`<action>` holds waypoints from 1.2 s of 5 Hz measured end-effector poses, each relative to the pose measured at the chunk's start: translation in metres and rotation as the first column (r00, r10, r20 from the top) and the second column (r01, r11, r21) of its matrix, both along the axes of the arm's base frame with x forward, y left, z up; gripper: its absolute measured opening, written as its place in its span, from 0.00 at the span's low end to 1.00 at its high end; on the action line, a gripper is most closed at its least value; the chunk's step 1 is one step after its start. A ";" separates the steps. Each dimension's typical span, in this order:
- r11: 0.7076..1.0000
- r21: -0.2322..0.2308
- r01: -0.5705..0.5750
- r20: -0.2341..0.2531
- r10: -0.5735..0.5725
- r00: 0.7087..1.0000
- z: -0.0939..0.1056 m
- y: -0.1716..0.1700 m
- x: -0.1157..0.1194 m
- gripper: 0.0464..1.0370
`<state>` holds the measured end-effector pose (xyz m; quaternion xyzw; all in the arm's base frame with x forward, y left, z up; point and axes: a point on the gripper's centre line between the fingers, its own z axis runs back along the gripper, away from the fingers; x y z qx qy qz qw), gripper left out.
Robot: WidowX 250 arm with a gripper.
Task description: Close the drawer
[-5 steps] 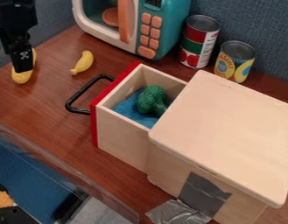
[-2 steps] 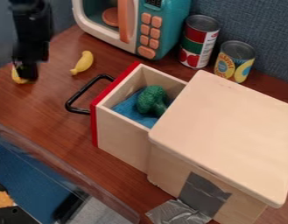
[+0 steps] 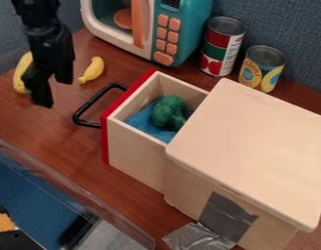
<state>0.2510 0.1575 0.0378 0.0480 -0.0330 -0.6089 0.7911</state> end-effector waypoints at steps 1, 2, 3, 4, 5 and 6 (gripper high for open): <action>1.000 0.005 0.005 0.012 -0.005 1.000 -0.006 -0.011 0.001 0.96; 1.000 0.014 0.011 0.025 -0.012 1.000 -0.006 -0.018 0.008 0.96; 0.999 0.010 0.041 0.023 -0.041 0.999 -0.009 -0.036 0.014 0.96; 0.999 -0.008 0.041 0.010 -0.041 0.999 -0.010 -0.053 0.017 0.96; 0.998 -0.035 0.055 0.011 -0.055 0.998 -0.010 -0.071 0.022 0.96; 0.997 -0.046 0.068 -0.004 -0.069 0.998 -0.015 -0.090 0.019 0.96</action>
